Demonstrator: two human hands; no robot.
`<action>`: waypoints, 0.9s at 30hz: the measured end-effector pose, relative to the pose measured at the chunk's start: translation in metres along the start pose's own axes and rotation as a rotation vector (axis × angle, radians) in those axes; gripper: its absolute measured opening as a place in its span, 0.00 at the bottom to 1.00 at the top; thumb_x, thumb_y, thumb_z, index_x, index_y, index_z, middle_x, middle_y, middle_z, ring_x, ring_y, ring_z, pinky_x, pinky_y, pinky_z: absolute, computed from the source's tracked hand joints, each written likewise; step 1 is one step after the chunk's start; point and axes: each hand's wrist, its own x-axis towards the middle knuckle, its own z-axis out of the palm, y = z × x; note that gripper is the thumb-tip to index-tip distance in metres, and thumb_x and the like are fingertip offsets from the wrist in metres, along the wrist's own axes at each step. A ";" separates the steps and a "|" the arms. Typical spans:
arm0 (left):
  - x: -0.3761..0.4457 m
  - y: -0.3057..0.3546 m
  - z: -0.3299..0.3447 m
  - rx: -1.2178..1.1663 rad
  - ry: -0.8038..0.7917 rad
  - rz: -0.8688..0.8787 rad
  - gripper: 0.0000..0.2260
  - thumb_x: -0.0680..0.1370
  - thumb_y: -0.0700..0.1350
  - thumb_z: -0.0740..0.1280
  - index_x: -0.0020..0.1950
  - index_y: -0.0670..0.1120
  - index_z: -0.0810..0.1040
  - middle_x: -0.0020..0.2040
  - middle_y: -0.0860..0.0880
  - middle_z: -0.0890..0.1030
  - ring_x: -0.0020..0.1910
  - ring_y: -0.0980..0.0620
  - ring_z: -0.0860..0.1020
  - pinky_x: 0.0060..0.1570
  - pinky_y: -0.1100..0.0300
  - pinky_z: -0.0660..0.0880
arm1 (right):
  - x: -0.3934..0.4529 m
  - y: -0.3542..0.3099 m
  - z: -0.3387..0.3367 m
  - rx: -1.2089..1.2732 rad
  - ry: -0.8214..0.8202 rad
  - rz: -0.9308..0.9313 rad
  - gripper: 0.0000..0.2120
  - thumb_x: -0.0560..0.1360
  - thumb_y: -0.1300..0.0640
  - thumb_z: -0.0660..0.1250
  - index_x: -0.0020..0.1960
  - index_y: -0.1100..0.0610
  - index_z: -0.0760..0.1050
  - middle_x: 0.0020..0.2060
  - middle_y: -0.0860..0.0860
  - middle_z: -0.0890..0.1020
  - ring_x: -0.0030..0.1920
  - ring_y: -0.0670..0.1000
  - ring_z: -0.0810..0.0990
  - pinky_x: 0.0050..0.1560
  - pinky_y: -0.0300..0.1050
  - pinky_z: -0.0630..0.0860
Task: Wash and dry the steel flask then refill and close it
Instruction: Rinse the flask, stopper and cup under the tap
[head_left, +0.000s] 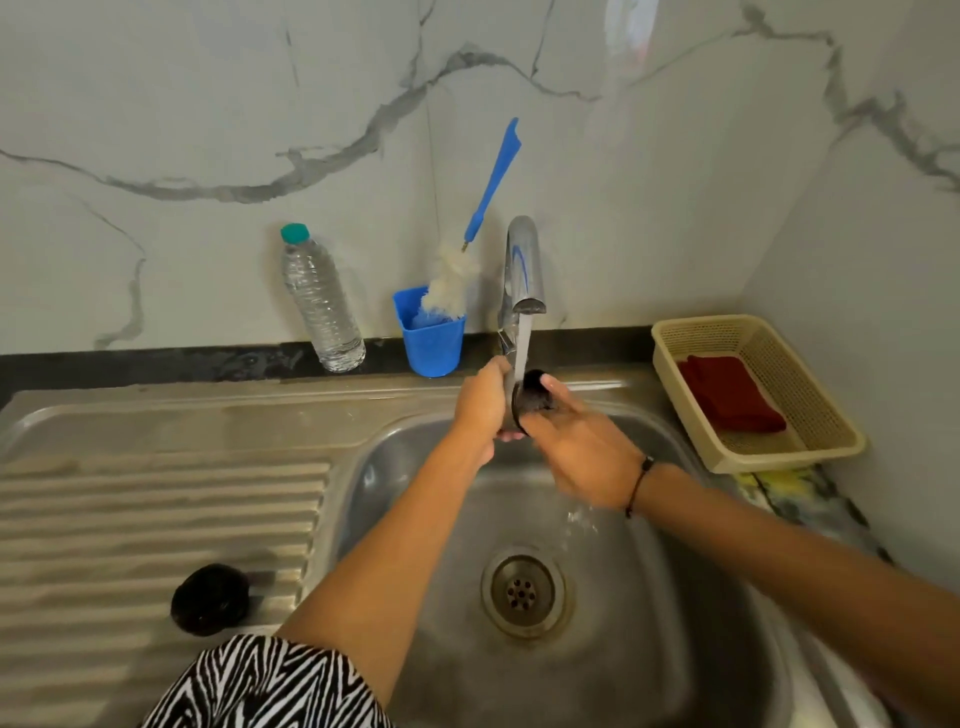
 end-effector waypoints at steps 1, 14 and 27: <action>-0.002 0.000 -0.001 0.008 -0.002 -0.014 0.15 0.79 0.49 0.55 0.37 0.46 0.72 0.28 0.48 0.73 0.23 0.52 0.70 0.21 0.66 0.65 | 0.000 0.008 0.000 -0.108 0.020 -0.087 0.14 0.62 0.70 0.69 0.48 0.62 0.77 0.43 0.57 0.84 0.49 0.56 0.82 0.65 0.53 0.65; -0.006 0.020 -0.006 -0.024 -0.015 -0.030 0.15 0.80 0.46 0.54 0.35 0.46 0.71 0.23 0.51 0.74 0.26 0.53 0.72 0.24 0.64 0.68 | 0.016 -0.027 -0.008 0.297 0.043 0.306 0.08 0.75 0.68 0.61 0.54 0.65 0.73 0.44 0.61 0.78 0.38 0.57 0.77 0.35 0.47 0.76; -0.012 0.015 0.006 -0.217 0.117 0.172 0.08 0.77 0.41 0.60 0.43 0.43 0.79 0.34 0.49 0.78 0.35 0.52 0.75 0.33 0.59 0.73 | 0.015 -0.034 -0.010 0.813 0.212 0.449 0.12 0.75 0.68 0.55 0.39 0.55 0.71 0.35 0.52 0.75 0.34 0.49 0.72 0.35 0.38 0.70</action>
